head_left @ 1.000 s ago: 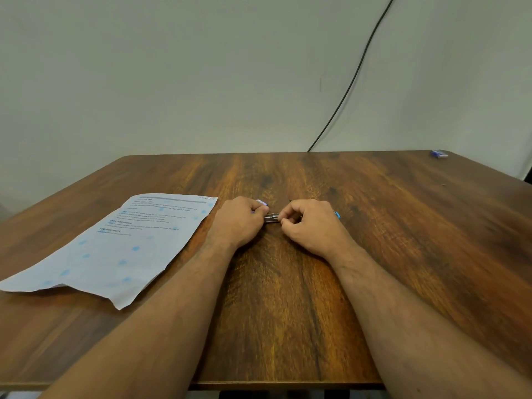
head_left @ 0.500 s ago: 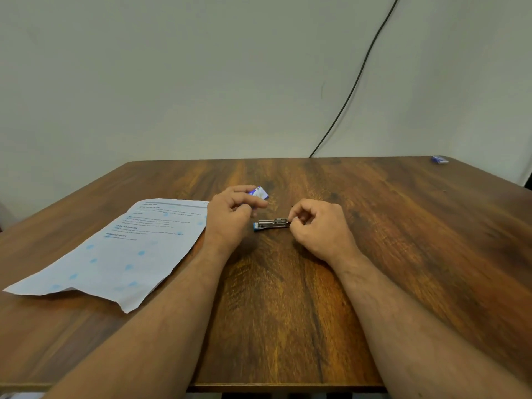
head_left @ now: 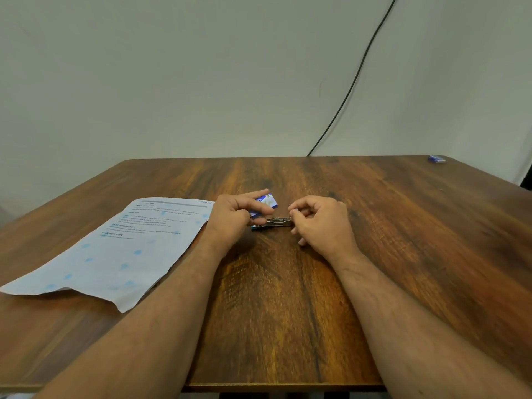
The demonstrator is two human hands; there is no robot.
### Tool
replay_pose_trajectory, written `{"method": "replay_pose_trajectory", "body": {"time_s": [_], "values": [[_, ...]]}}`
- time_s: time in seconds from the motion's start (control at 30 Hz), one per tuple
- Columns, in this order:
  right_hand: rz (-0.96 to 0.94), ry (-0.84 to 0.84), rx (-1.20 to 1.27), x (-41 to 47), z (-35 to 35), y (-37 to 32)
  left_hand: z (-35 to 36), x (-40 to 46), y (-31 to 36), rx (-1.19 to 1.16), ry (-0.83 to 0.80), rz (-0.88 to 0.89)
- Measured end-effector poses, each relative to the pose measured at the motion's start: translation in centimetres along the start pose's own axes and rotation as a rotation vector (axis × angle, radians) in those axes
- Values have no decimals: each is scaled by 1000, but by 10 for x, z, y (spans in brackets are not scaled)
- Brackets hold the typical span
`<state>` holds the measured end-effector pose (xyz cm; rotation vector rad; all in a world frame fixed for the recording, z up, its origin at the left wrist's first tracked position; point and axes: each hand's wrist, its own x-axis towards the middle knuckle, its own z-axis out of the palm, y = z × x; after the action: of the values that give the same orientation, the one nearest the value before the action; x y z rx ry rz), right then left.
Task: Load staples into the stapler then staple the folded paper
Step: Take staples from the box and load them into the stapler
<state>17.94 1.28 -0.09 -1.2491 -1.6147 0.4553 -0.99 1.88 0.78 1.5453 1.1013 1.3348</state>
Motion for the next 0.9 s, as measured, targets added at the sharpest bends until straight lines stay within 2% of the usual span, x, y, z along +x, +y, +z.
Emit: {"method": "replay_pose_trajectory", "body": {"time_s": [0.5,0.9], "values": [[148,-36,405,4,-5,-4,-3,7,-11,-48,-95,18],[289,-177,534,6,-10,-4,-5,5,-15,-29,-127,30]]}}
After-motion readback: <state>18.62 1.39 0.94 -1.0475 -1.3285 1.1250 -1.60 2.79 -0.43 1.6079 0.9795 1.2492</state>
